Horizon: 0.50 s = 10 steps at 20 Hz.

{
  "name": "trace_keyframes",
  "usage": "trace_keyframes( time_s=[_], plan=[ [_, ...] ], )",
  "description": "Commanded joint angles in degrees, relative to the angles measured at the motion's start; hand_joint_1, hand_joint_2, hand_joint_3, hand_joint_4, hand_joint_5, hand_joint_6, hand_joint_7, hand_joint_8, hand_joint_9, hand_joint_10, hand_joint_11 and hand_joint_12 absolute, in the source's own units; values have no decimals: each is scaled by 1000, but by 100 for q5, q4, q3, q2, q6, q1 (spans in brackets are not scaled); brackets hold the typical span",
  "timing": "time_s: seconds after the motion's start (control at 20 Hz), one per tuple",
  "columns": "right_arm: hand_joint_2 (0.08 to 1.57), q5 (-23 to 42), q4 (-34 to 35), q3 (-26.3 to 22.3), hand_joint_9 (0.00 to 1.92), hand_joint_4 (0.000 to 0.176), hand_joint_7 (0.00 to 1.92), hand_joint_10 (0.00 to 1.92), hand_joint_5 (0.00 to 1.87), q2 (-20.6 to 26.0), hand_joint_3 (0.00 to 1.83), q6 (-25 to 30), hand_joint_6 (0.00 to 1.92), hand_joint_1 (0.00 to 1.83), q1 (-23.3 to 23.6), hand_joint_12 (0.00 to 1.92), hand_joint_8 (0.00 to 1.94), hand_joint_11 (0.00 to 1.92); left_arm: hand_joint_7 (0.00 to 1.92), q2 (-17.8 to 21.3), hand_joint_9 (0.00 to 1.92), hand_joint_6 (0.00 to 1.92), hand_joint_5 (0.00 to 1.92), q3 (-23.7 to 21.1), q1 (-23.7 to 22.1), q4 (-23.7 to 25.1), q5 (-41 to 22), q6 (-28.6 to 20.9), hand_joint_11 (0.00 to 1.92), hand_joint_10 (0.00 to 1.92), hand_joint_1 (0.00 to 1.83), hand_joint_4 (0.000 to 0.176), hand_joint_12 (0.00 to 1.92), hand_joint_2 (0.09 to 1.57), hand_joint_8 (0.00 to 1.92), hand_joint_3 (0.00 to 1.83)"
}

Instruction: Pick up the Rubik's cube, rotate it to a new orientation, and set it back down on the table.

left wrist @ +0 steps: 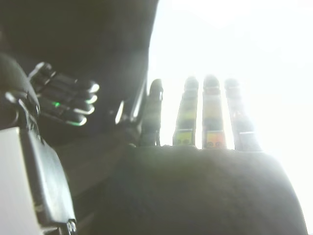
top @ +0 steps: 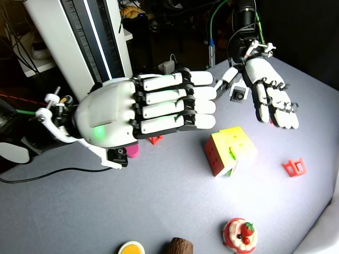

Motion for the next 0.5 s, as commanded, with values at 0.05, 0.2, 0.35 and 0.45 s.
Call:
trace_keyframes(
  time_s=[0.05, 0.2, 0.35, 0.45],
  plan=[
    [1307, 617, 319, -64, 0, 0, 0, 0, 0, 106, 0, 36, 0, 0, -35, 0, 0, 0, 0, 241, 0, 0, 0, -187, 83, -212, -1115, 214, 0, 0, 0, 175, 0, 911, 0, 0],
    [1271, 614, 561, -142, 0, 0, 0, 0, 0, 269, 0, 36, 0, 0, -195, 0, 0, 0, 0, 425, 0, 0, 0, -343, 222, -407, -1499, 392, 0, 0, 0, 150, 0, 968, 0, 21],
    [1279, 659, 712, -246, 0, 0, 0, 0, 0, 432, 0, 36, 0, 0, -296, 0, 0, 0, 0, 579, 0, 0, 0, -463, 405, -613, -1886, 482, 0, 0, 0, 176, 0, 994, 0, 28],
    [1297, 796, 780, -301, 0, 0, 0, 0, 0, 472, 0, 36, 0, 0, -301, 0, 0, 0, 0, 724, 0, 0, 0, -592, 534, -669, -2144, 551, 0, 0, 0, 104, 0, 1090, 0, 34]
  ],
)
